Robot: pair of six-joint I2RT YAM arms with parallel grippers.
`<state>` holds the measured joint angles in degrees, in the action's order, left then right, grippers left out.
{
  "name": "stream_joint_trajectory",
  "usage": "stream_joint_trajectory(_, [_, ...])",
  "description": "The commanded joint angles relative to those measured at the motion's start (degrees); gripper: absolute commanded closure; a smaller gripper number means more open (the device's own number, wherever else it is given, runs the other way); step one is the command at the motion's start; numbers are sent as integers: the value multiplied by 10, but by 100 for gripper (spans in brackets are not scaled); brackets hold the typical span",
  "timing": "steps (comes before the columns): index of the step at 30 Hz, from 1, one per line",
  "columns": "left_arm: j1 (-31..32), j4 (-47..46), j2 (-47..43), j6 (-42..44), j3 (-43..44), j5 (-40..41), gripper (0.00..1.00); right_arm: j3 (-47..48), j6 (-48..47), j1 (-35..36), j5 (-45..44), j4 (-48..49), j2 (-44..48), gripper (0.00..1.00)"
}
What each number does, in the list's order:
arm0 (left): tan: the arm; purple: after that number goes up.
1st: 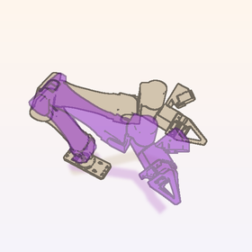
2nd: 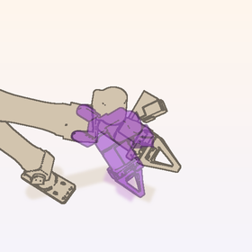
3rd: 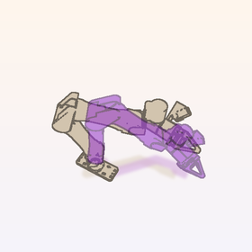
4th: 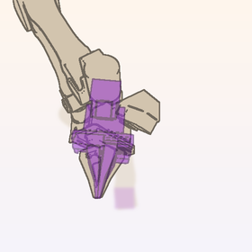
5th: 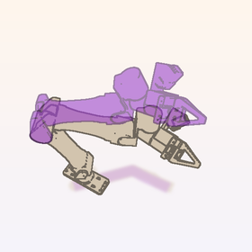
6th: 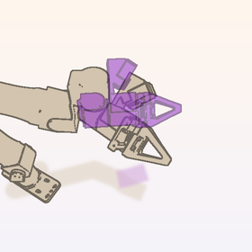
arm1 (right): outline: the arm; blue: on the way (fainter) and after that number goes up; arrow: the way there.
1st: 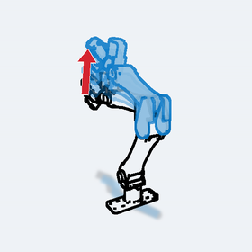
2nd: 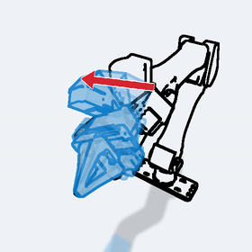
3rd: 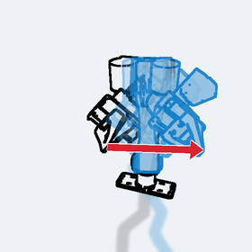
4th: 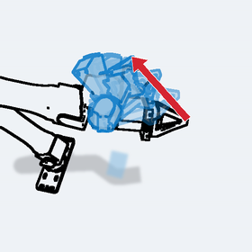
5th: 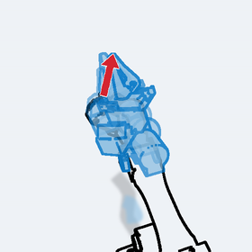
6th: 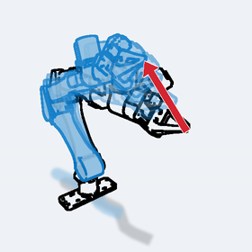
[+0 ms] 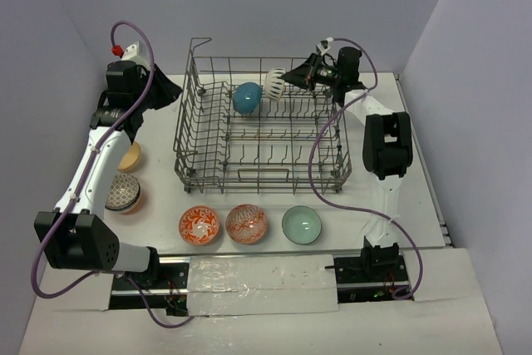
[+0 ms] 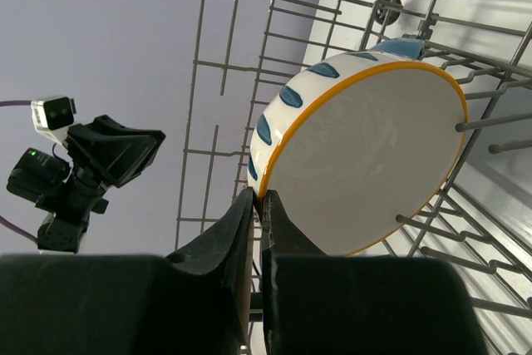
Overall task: Load the bowls into the dish rack
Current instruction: Turn the bowl upside down over the dish rack.
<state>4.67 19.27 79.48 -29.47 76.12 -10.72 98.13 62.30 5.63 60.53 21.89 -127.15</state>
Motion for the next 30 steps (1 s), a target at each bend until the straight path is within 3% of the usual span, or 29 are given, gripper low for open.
stream_joint_trajectory(1, [-4,-24,2,-4,-5,-11,70,22,-20,-1,27,-56,-23,100])
stream_joint_trajectory(5, [-3,-25,4,-5,-4,-12,70,32,-44,-2,15,-90,-21,100])
stream_joint_trajectory(22, [-4,-24,7,-5,-4,-14,70,-34,-55,-7,4,-72,1,100])
stream_joint_trajectory(30, [-4,-24,4,-5,-4,-14,70,-36,-116,-10,-16,-144,18,94])
